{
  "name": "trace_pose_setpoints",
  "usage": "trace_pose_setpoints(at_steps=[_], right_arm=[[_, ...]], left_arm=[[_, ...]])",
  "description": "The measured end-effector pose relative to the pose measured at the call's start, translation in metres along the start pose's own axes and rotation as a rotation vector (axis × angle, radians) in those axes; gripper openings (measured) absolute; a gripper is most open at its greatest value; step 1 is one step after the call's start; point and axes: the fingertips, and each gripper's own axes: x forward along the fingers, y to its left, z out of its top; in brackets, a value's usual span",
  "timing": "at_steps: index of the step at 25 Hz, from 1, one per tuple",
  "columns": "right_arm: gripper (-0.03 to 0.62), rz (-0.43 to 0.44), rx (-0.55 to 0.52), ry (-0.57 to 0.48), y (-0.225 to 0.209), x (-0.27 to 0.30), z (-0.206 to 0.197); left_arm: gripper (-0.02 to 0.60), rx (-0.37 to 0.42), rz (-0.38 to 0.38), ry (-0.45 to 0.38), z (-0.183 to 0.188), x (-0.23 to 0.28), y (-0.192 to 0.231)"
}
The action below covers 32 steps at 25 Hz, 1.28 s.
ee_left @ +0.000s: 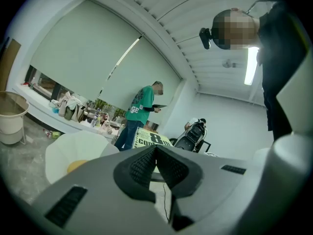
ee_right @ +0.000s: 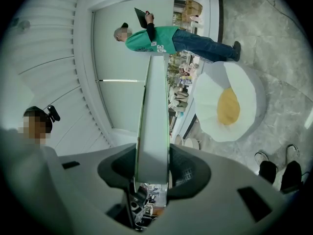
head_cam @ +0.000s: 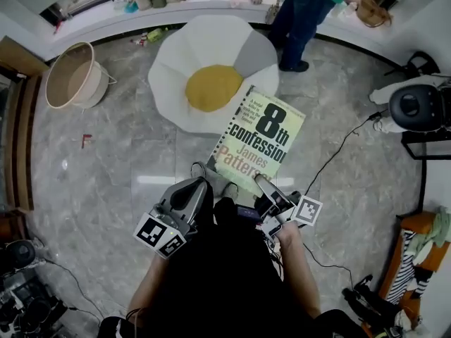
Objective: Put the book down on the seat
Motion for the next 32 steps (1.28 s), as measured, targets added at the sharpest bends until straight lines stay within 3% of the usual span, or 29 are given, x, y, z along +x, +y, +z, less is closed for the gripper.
trace_pose_setpoints(at_steps=[7, 18, 26, 32], right_arm=[[0.181, -0.003, -0.008, -0.021, -0.003, 0.001, -0.001], [0.181, 0.04, -0.04, -0.039, -0.011, 0.003, -0.002], [0.181, 0.046, -0.047, -0.066, -0.021, 0.013, 0.005], [0.181, 0.027, -0.043, -0.119, -0.005, 0.017, -0.011]], left_arm=[[0.012, -0.009, -0.038, -0.011, -0.004, 0.008, 0.009], [0.012, 0.066, -0.095, -0.038, -0.008, 0.023, 0.012], [0.012, 0.114, -0.088, -0.046, -0.009, 0.025, 0.031], [0.012, 0.125, -0.142, -0.03, 0.01, 0.007, 0.032]])
